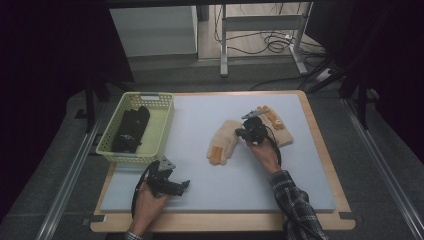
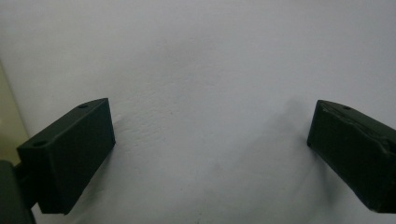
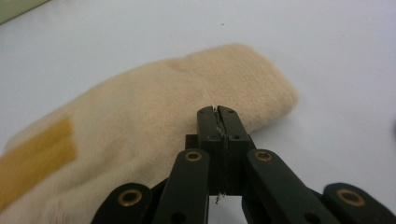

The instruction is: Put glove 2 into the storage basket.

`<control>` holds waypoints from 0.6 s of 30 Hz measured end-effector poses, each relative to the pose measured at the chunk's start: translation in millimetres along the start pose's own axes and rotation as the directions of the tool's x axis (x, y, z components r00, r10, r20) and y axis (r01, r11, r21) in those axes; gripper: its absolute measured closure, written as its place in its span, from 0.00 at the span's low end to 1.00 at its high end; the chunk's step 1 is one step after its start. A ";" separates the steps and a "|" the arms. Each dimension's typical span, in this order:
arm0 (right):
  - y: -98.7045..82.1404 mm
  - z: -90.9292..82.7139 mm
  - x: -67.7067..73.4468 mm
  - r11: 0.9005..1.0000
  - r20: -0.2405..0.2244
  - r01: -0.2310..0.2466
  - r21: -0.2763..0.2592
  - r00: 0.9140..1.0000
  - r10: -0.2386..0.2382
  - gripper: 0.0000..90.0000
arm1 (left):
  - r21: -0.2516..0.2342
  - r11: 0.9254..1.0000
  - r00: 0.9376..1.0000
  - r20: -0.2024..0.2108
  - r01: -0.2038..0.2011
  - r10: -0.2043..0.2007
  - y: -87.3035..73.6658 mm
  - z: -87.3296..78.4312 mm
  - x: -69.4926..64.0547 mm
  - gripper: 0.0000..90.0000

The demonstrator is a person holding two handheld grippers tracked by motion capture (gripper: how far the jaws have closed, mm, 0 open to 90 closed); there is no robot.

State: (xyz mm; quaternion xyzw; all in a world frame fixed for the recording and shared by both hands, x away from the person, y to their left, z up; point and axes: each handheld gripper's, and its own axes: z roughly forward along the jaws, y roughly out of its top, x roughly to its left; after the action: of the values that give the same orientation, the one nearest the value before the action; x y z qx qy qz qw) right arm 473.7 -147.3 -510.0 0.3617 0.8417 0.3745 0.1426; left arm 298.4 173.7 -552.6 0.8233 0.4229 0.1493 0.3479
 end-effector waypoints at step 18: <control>-22.4 -52.4 -3.3 0.999 0.059 0.005 -0.035 0.998 -0.003 0.91 | 0.002 1.000 1.000 0.001 -0.001 0.001 0.2 0.1 0.2 0.01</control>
State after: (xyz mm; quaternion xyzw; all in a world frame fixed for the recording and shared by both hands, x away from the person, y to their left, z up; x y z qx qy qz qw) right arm 438.0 -187.5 -491.0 0.3685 0.8312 0.3781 0.1744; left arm 298.7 173.8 -552.5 0.8239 0.4226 0.1486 0.3470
